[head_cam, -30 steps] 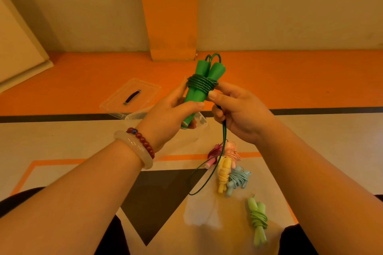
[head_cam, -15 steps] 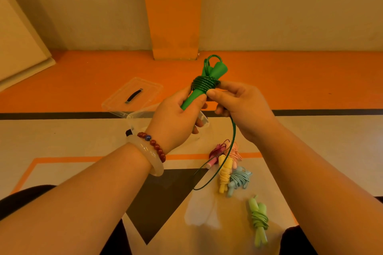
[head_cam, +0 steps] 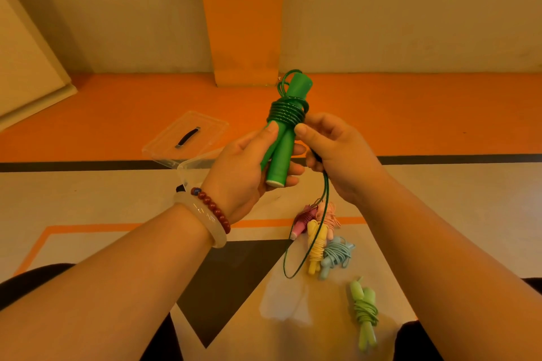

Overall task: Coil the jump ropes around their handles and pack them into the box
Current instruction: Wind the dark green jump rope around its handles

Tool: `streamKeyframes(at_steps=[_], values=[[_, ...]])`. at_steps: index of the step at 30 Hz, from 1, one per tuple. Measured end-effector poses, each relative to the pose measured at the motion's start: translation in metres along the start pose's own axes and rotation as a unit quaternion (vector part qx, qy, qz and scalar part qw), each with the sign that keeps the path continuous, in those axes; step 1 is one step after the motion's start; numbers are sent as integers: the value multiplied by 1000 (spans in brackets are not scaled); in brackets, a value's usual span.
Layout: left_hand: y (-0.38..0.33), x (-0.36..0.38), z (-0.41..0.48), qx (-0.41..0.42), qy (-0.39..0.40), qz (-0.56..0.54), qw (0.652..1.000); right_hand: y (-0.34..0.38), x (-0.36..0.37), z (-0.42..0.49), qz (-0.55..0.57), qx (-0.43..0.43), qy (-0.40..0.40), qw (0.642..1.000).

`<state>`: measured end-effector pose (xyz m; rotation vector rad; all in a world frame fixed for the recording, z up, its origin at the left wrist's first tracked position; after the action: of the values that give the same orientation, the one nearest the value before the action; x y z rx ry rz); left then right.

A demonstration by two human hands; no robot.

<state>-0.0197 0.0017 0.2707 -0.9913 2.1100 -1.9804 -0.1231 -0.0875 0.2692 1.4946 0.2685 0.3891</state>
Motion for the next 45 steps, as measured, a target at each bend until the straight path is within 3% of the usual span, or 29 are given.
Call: streamKeyframes(at_steps=[3, 5, 11, 14, 16, 18, 22, 28, 33, 37, 40, 43, 45], values=[[-1, 0, -1, -46, 23, -12, 999, 0, 3, -3, -2, 9, 51, 999], [-3, -1, 0, -51, 28, 11, 998, 5, 3, -4, -18, -8, 44, 999], [-7, -8, 3, 75, -55, 122, 988, 11, 6, -6, -111, -67, -31, 991], [-13, -10, 1, 219, -27, 295, 930, 10, 8, -7, -139, -74, -39, 987], [-10, -11, 2, 237, -20, 372, 897, 6, 8, -6, -145, -64, -50, 986], [-4, -12, 3, 218, -21, 392, 894, 5, 8, -6, -166, -69, -56, 982], [-3, -12, 2, 167, -29, 327, 930, 11, 9, -8, -189, -87, -27, 978], [-2, -11, 4, 96, -33, 179, 979, 14, -1, -2, -131, -59, 83, 986], [1, -5, 2, 10, 3, 42, 999, 1, -5, 1, 8, 0, 72, 997], [2, -4, 3, -25, 26, 46, 998, -7, -1, 0, 97, 73, 44, 992], [-3, -10, 9, 65, 2, 179, 982, -8, -2, 2, 84, 85, 23, 993], [-6, -20, 15, 208, -52, 337, 917, -7, -4, 5, 44, 79, -12, 996], [-4, -21, 14, 221, -74, 356, 905, -4, -1, 5, 27, 69, -22, 997]])
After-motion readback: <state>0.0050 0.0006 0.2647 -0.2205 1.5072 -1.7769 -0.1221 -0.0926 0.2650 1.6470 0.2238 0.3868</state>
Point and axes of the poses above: each hand's wrist, its own z-axis towards the middle knuckle, its own x-axis out of the palm, y = z × x, the point moved 3 cm from there along z, towards the middle knuckle, and after that the axes turned 13 degrees about -y, right-handed, at the moved point
